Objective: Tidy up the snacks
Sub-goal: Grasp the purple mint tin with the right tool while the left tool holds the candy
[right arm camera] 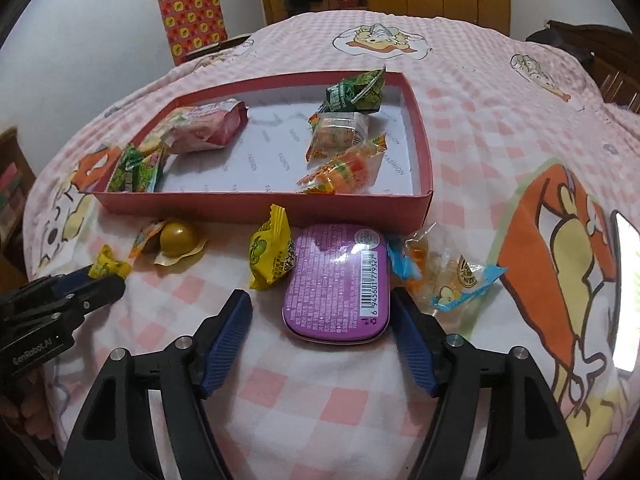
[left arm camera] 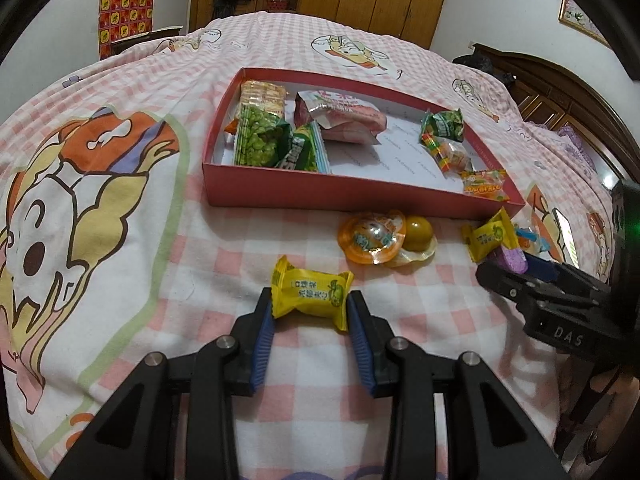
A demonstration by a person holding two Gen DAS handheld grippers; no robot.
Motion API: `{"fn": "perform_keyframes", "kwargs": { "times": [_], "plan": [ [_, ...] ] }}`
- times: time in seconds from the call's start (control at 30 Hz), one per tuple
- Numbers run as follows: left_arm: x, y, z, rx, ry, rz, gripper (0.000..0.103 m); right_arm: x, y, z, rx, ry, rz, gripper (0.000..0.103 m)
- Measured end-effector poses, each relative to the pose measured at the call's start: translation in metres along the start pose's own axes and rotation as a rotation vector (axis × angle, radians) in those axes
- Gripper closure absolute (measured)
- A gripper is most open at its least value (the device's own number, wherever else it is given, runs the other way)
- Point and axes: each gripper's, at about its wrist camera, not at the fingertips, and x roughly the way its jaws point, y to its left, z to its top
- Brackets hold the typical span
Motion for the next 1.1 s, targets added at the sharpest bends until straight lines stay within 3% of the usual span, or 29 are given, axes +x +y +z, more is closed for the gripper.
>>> {"fn": "perform_keyframes", "kwargs": {
  "times": [0.17, 0.63, 1.1],
  "plan": [
    [0.000, 0.000, 0.000, 0.000, 0.001, 0.002, 0.066, -0.005, -0.008, 0.001, 0.041, -0.020, -0.014, 0.052],
    [-0.008, -0.004, 0.003, 0.004, 0.000, -0.010, 0.071, -0.031, 0.001, -0.004, 0.007, -0.088, 0.020, 0.052],
    [-0.029, -0.010, 0.021, 0.010, -0.052, -0.032, 0.072, -0.045, 0.005, 0.001, 0.001, -0.119, 0.037, 0.052]
  ]
}}
